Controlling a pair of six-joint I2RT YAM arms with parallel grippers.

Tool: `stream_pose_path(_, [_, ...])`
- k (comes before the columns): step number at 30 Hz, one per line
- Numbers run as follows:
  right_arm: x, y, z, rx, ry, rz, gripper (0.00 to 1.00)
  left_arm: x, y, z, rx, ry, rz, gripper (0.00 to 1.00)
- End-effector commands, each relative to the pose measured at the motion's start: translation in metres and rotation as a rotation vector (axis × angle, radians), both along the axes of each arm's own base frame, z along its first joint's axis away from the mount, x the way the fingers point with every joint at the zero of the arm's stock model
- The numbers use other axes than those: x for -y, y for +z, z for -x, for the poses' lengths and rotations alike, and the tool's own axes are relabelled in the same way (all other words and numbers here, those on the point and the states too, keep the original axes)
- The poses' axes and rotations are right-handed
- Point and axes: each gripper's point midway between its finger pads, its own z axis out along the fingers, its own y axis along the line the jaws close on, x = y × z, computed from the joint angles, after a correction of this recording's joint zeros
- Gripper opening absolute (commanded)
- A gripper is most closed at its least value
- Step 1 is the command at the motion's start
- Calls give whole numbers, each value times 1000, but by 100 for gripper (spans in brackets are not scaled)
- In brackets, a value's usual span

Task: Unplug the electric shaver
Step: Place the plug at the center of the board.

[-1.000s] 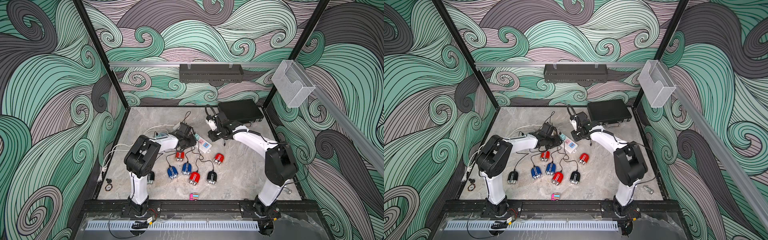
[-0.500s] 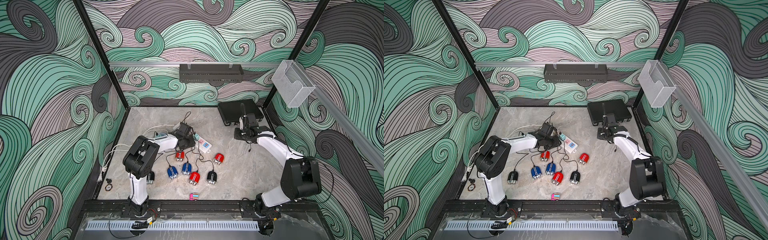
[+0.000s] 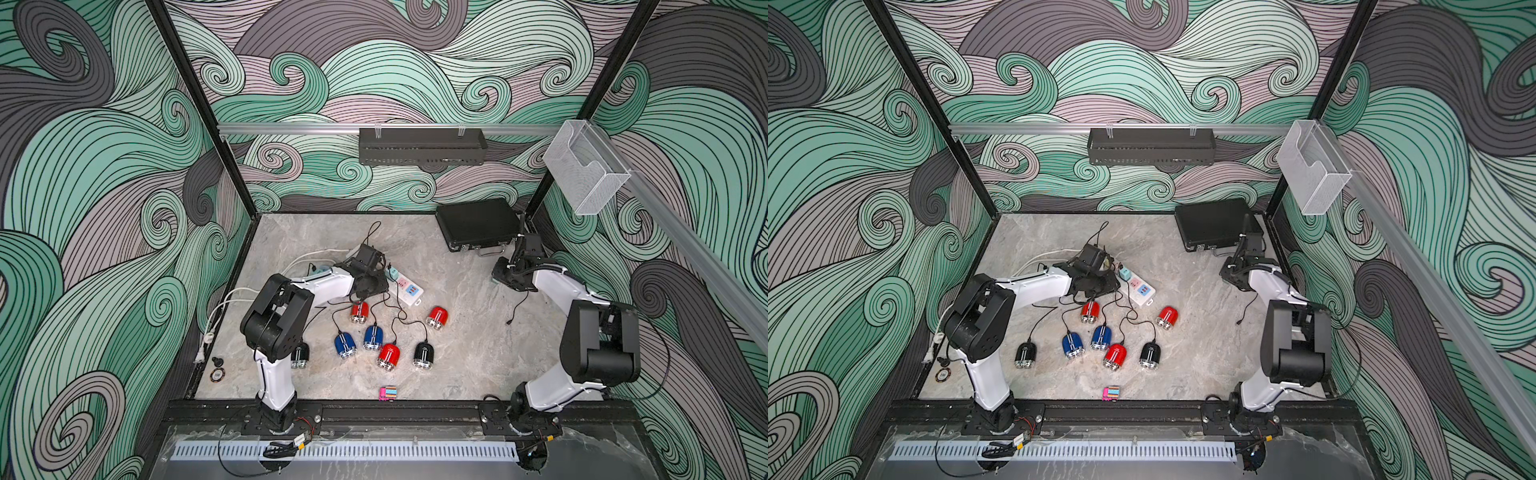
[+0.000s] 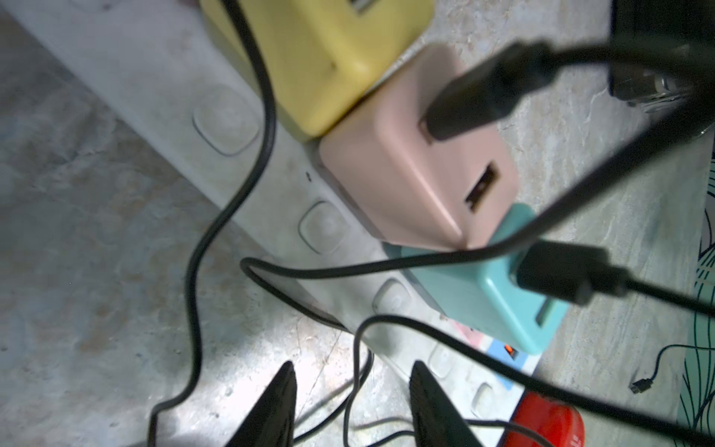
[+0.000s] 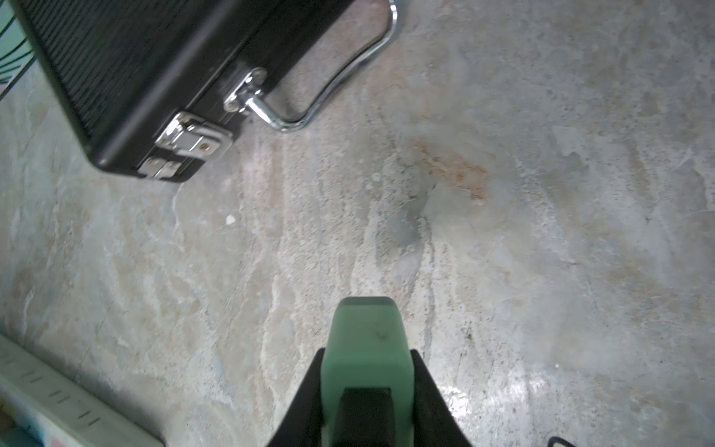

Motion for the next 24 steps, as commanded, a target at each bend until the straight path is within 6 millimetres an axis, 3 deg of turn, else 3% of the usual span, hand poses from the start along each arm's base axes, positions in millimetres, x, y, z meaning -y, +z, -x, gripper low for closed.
stream_pose_path(1, [13,-8,-9,32,-75,-82,26,-5,12,-2,24,0,-12,48])
stream_pose_path(6, [34,-24,-17,44,-158,-180,26,-5,14,-2,26,-1,-10,48])
stream_pose_path(15, [33,-41,-34,61,-196,-295,25,-5,14,-1,26,-2,-10,48])
stream_pose_path(24, [39,-56,-29,45,-248,-300,32,-7,13,1,24,1,-12,48])
